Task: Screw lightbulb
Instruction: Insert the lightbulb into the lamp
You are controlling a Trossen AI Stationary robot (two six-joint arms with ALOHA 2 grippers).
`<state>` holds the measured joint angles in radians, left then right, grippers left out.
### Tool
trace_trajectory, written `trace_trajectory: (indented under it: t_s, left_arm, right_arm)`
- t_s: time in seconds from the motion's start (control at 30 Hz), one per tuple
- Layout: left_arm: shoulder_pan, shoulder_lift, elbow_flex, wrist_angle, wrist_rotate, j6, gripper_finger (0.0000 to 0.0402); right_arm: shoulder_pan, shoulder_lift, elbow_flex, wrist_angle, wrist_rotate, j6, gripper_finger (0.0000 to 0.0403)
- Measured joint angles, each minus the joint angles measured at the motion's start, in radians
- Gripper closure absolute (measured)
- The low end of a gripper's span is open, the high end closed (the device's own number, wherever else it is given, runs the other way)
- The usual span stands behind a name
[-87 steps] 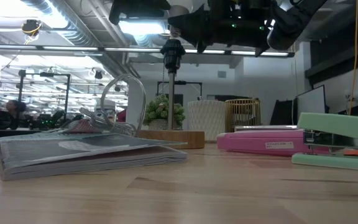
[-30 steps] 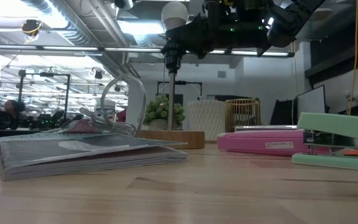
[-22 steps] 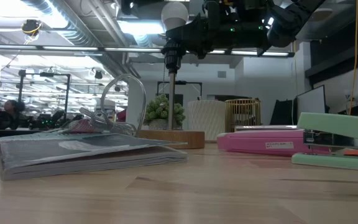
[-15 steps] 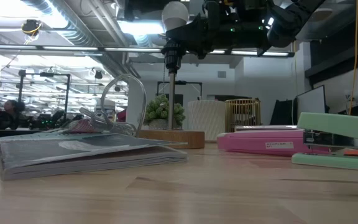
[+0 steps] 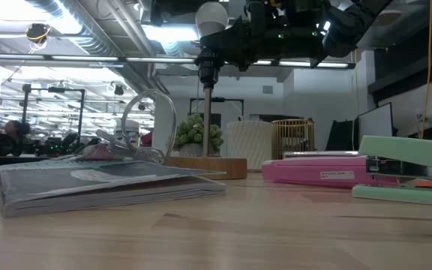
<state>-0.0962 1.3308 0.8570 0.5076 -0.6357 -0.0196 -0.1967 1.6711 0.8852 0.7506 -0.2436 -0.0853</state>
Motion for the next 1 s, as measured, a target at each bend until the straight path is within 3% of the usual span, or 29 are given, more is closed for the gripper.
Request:
trace_trajectory:
  t_s: [0.17, 0.57, 1.0]
  left_arm:
    - [0.000, 0.000, 0.000, -0.003, 0.000, 0.000, 0.0288]
    - [0.000, 0.001, 0.000, -0.005, 0.000, 0.000, 0.0288]
    - [0.000, 0.001, 0.000, -0.005, -0.022, 0.009, 0.0288]
  right_arm:
    - [0.000, 0.000, 0.000, 0.000, 0.000, 0.000, 0.0243]
    - [0.000, 0.003, -0.002, -0.015, 0.006, 0.002, 0.0159]
    - [0.000, -0.034, -0.001, -0.083, -0.010, 0.001, 0.0159]
